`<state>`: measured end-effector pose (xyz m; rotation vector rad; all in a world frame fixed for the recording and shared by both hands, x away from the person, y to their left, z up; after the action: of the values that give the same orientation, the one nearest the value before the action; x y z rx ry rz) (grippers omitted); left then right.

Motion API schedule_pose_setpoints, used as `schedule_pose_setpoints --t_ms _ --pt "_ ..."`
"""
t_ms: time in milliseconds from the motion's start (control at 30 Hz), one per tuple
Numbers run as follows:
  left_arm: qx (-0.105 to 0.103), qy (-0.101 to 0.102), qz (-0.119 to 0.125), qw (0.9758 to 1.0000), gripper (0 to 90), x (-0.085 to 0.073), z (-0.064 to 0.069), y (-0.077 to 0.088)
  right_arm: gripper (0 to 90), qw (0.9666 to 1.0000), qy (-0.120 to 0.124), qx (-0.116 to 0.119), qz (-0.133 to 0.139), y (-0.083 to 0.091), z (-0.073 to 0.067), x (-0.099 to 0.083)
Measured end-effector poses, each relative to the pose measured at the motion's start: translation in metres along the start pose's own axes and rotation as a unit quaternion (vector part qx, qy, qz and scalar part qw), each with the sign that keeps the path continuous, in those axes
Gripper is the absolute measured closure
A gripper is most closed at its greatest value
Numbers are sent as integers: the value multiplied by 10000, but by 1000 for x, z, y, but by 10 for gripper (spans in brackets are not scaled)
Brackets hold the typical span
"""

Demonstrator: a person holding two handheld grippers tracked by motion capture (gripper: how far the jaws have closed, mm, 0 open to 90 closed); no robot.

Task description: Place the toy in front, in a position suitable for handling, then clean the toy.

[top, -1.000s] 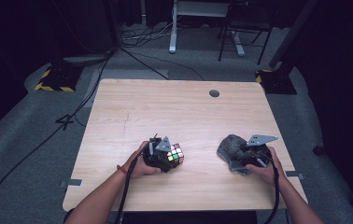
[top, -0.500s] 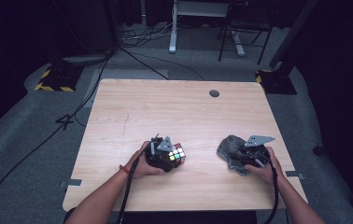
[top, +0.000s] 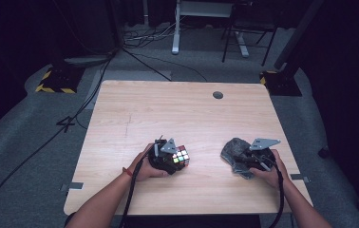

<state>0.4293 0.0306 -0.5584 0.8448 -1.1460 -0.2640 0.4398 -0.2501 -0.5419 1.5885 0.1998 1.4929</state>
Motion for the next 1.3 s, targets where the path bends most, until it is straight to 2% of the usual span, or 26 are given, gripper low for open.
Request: schedule_pose_setpoints --t_ms 333,467,633,767,933,1000,1200,1300 --pt "-10 -5 2 10000 329 0 0 0 724 9999 39 -17 130 5 1 4" --pt "2 -6 4 10000 329 0 0 0 724 9997 36 56 225 7 -1 9" --pt "11 -20 9 10000 335 1 0 0 725 9982 192 222 523 13 -13 35" --pt "-108 -139 -15 9998 338 2 6 -3 724 9965 383 351 659 12 -23 56" --pt "-278 -320 -77 9991 338 6 21 -10 725 9950 589 537 596 4 -35 68" --pt "-308 -349 -71 9989 339 8 24 -12 725 9941 632 580 660 2 -37 77" --pt "-347 -365 -178 9986 339 9 25 -12 725 9892 730 806 981 2 -46 107" --pt "-325 -468 -242 9981 339 13 27 -13 725 9862 714 993 1114 0 -53 118"
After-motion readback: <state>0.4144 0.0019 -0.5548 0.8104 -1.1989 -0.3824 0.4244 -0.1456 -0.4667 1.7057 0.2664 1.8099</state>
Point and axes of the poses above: each handheld gripper's, and its own axes: y roughly backward along the jaws, x roughly out of its top, z roughly to its right, the point moved 8 cm from there along -y, roughly forward along the jaws, and after that the axes turned 11 degrees about y, right-handed, at the moved point
